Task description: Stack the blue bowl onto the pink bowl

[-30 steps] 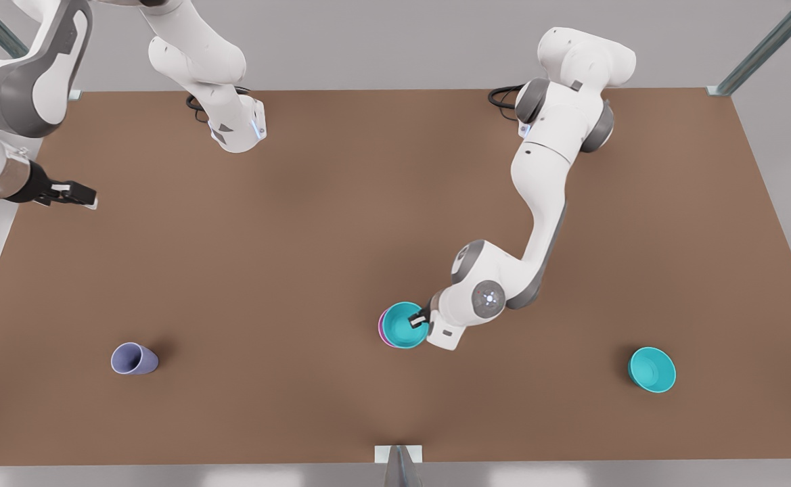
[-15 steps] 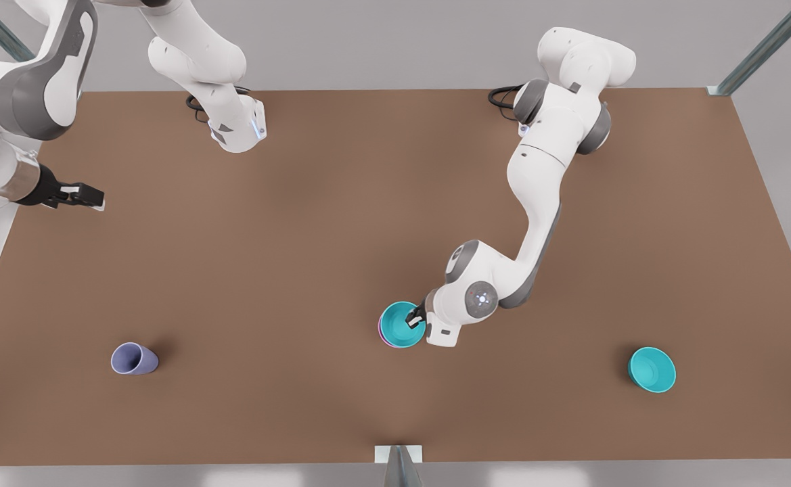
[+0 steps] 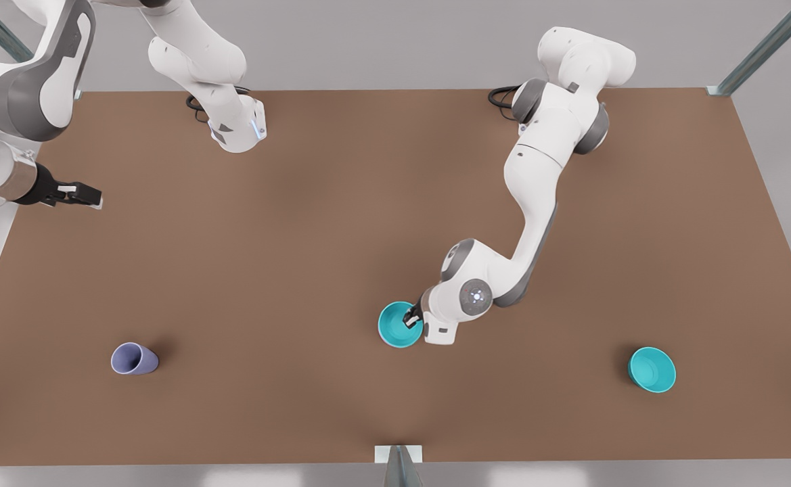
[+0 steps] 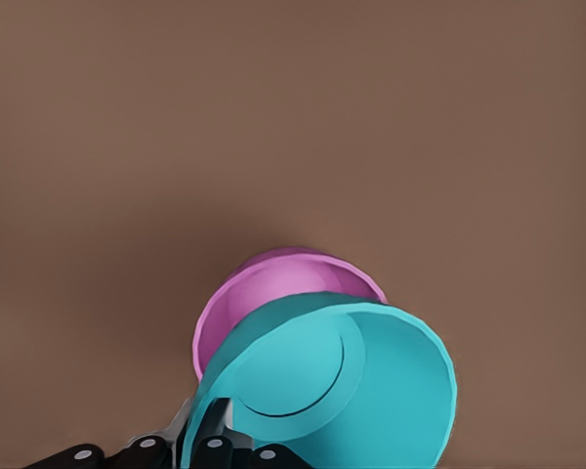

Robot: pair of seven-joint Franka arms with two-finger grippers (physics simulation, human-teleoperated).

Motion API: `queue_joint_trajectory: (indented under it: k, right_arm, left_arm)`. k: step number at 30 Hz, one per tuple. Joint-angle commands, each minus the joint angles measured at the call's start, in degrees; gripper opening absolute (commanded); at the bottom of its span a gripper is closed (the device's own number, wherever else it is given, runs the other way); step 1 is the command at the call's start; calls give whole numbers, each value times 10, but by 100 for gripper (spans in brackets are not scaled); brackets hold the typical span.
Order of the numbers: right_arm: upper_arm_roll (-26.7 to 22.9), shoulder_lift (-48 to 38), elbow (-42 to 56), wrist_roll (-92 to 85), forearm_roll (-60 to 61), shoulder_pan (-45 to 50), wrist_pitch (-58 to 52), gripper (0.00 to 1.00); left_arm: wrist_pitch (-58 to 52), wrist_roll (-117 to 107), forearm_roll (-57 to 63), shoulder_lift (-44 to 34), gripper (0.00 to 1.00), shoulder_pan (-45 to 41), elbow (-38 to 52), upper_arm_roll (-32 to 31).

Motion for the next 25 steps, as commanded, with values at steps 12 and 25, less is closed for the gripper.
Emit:
queue_joint_trajectory:
  k: [12, 25]
  right_arm:
    - [0, 3, 6, -3, -1, 1, -1, 100]
    - [-1, 13, 20, -1, -2, 1, 0, 100]
  left_arm:
    - [-423, 284, 58, -207, 100, 110, -1, 76]
    - [-392, 631, 130, -485, 100, 186, -192, 98]
